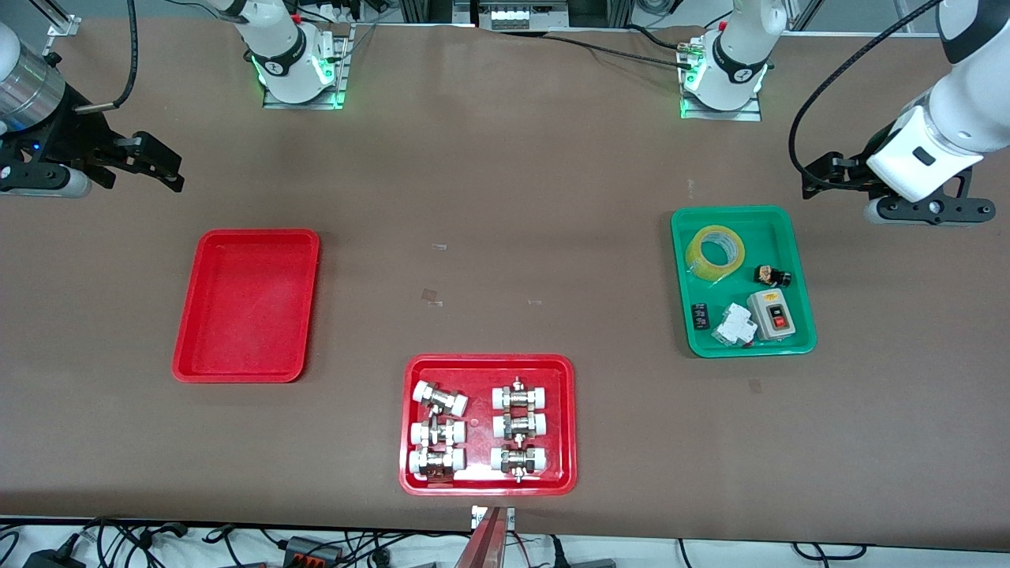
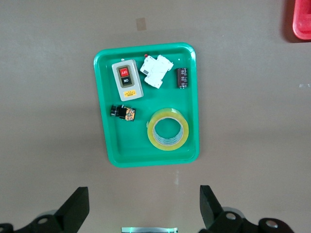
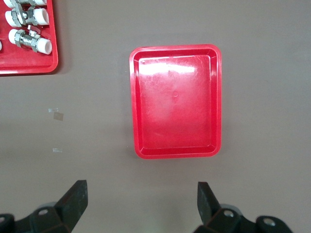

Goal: Left arm passes tape to right arm into tray
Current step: 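Reach the left gripper down to the yellow tape roll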

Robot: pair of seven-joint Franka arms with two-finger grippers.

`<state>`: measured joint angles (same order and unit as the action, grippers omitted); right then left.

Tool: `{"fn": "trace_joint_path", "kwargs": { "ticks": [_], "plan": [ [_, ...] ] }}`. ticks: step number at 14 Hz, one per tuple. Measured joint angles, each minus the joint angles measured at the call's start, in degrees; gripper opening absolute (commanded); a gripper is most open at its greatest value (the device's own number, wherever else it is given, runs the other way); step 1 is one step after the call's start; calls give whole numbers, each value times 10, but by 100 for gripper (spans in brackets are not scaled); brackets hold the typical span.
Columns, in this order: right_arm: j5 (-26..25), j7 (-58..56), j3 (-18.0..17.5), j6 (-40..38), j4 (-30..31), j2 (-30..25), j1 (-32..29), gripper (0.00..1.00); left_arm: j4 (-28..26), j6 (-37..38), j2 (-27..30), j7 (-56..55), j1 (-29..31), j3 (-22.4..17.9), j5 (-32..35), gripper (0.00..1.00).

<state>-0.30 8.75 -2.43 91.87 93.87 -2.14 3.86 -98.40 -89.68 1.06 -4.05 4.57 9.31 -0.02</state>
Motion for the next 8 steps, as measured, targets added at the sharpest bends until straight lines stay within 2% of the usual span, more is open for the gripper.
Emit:
{"fn": "trace_joint_path", "kwargs": {
  "ticks": [5,8],
  "plan": [
    [0,0,0,0,-3,1,0,100,-6,0,-4,0,0,0,0,100],
    [0,0,0,0,-4,3,0,100,-39,-6,-29,0,16,-1,0,100]
  ]
}}
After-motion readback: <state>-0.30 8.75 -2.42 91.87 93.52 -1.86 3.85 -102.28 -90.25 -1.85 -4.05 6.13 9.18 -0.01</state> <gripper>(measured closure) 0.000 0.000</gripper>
